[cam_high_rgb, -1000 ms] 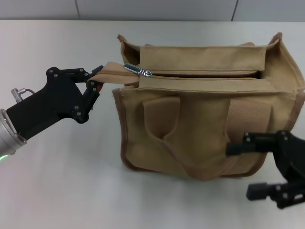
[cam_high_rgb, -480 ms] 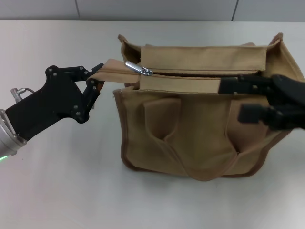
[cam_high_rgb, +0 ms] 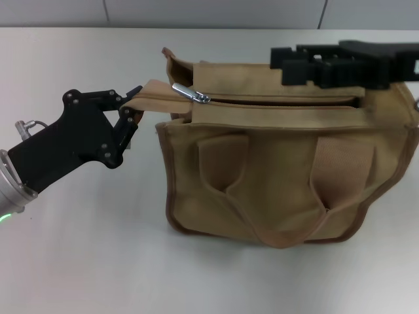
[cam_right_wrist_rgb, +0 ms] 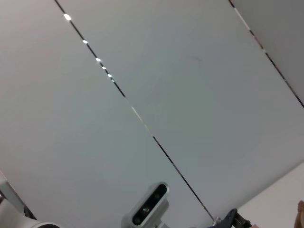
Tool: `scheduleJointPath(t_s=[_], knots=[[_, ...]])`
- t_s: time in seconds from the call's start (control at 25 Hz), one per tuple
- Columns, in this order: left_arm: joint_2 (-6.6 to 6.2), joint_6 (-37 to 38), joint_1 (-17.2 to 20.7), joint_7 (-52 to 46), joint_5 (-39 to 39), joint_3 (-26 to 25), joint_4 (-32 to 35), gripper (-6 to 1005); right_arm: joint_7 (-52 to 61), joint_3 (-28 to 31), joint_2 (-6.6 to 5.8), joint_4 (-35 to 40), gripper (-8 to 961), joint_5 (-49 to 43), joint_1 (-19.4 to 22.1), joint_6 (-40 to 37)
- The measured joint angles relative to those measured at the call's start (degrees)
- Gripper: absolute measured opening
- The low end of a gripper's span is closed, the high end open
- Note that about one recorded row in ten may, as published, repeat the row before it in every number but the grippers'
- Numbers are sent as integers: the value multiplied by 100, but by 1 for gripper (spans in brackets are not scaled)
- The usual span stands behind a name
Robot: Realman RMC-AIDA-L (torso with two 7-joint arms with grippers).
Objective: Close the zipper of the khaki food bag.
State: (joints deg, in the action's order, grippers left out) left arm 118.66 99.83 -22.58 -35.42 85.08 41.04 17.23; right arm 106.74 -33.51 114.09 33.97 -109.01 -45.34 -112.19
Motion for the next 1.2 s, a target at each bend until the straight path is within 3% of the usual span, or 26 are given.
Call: scheduleJointPath(t_s=[0.48,0.88,1.04,1.2], knots=[[9,-5,-39,0,-130,0,-10,32,855,-1365,31,368,817,-15,-708,1028],[8,3,-73,0,-158,0,-9,35,1178,-1900,79,385,813,-29,-1023,1534],[8,21,-83,0,-160,0,-9,35,1327,-2231,110,459,722,-32,-1056,1838],[8,29,-99,0,-160,0,-9,36,1430,-2351,124,494,555,-57,-1093,1920]])
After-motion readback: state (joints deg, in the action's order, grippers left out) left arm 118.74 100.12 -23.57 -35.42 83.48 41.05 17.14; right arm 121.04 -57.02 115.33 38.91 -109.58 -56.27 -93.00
